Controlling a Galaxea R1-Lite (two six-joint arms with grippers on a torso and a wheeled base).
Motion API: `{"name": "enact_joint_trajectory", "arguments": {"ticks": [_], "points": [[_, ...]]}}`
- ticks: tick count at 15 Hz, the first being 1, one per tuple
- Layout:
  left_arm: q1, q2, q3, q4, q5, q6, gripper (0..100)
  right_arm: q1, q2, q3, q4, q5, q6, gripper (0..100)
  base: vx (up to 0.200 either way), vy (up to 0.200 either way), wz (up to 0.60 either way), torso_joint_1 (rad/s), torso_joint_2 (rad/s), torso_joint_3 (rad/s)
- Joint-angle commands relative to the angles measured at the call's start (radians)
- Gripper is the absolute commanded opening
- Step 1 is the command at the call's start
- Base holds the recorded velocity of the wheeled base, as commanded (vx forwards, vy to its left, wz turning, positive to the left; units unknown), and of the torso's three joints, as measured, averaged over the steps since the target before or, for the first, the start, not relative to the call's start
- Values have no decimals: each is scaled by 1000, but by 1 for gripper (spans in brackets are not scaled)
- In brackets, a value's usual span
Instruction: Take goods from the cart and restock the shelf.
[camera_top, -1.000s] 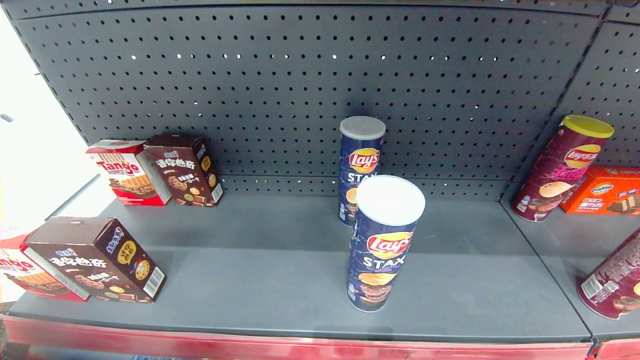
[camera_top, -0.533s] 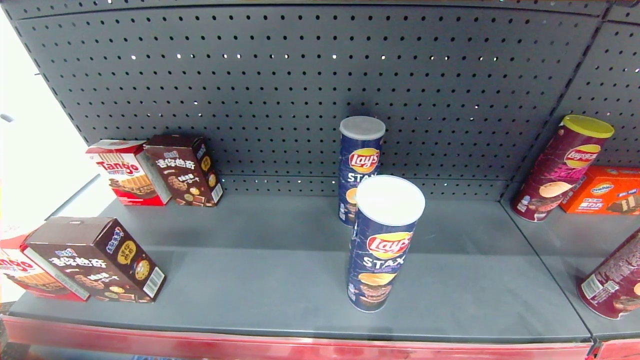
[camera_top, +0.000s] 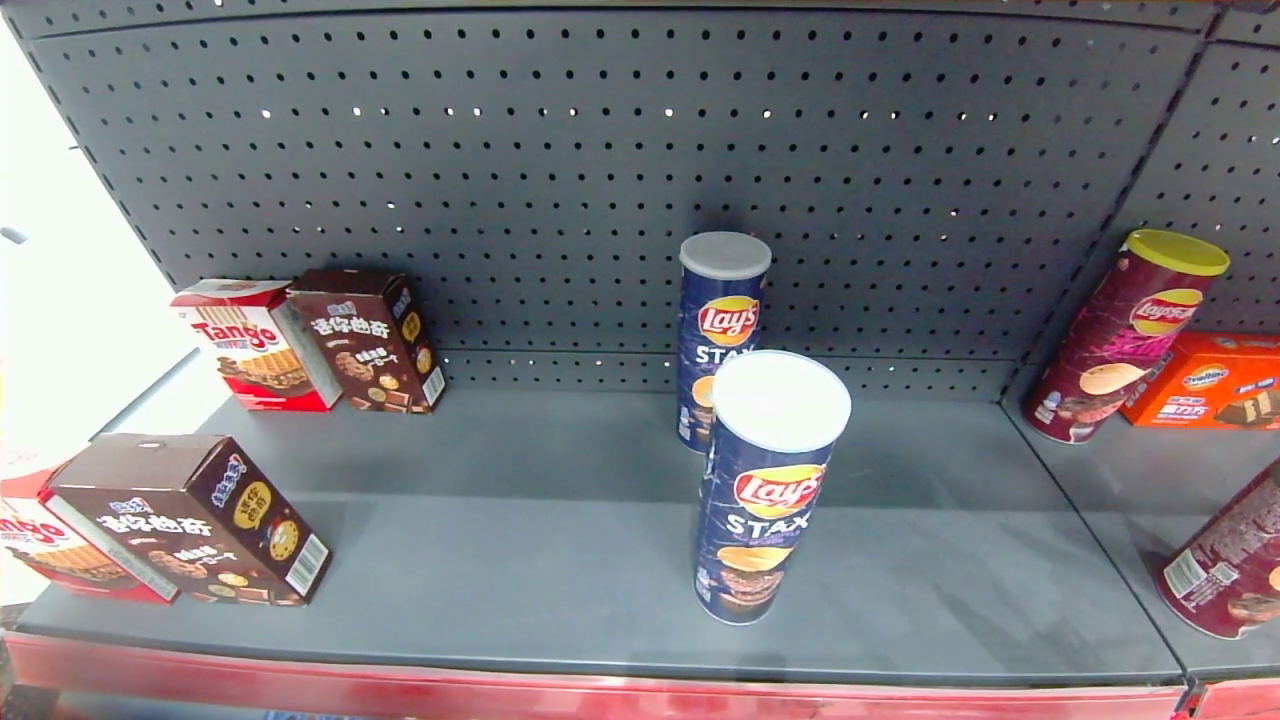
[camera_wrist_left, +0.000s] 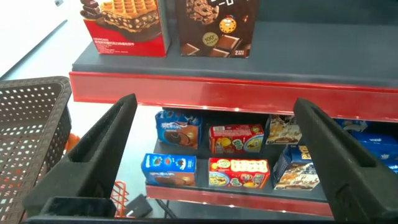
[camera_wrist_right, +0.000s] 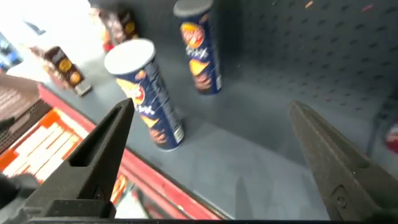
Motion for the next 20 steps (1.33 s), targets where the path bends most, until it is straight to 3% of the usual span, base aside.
{"name": "enact_joint_trajectory", "arguments": {"ticks": [1, 6, 20], "points": [[-1, 4, 1, -1, 0, 0, 100, 38, 71, 2, 0, -6, -3, 100, 0, 0, 0, 0, 0, 0], [1, 4, 1, -1, 0, 0, 100, 120, 174, -43, 0, -66, -4, 100, 0, 0, 0, 0, 0, 0], [1, 4, 2, -2, 2, 1, 100, 124, 433, -34, -43, -109, -47, 100, 0, 0, 0, 0, 0, 0]]}}
